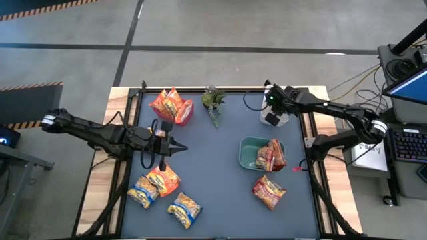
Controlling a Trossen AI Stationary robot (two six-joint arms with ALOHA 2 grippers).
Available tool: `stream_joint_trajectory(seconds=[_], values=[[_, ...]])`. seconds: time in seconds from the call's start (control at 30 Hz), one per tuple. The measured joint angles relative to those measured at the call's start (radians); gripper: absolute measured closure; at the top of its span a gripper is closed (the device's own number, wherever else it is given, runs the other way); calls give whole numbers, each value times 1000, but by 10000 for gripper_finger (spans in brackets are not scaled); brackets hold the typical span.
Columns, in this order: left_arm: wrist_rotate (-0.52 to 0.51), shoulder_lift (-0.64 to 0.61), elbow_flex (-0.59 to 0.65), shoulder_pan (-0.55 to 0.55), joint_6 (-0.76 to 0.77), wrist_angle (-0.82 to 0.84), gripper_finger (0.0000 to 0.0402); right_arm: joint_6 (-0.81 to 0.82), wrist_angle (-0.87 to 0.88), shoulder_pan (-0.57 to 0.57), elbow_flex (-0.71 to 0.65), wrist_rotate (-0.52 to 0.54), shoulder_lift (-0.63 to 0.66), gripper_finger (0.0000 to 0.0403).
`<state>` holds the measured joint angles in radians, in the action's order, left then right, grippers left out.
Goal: Sort Maruchan noodles
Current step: Put the blue noodle pack into the white bin, then put the orange noodle pack into the red bin
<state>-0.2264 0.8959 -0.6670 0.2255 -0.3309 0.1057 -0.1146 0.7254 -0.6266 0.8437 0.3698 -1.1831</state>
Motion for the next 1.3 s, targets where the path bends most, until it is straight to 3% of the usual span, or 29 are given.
stream_joint_trajectory(seconds=[0.07,0.23,0.43,0.57,0.87,1.1,1.3], values=[[0,0,0,0,0,0,402,1,2,-2,15,-1,4,386],[0,0,0,0,0,0,402,30,18,-6,77,-2,11,394],[0,0,0,0,0,0,402,240,43,-32,160,-2,11,394],[0,0,0,0,0,0,402,334,26,-33,159,-3,11,394],[0,0,0,0,0,0,402,372,20,-29,150,-7,13,394],[0,0,0,0,8,1,402,394,6,76,149,-37,51,394],[0,0,0,0,42,2,402,391,-59,250,141,-37,122,394]])
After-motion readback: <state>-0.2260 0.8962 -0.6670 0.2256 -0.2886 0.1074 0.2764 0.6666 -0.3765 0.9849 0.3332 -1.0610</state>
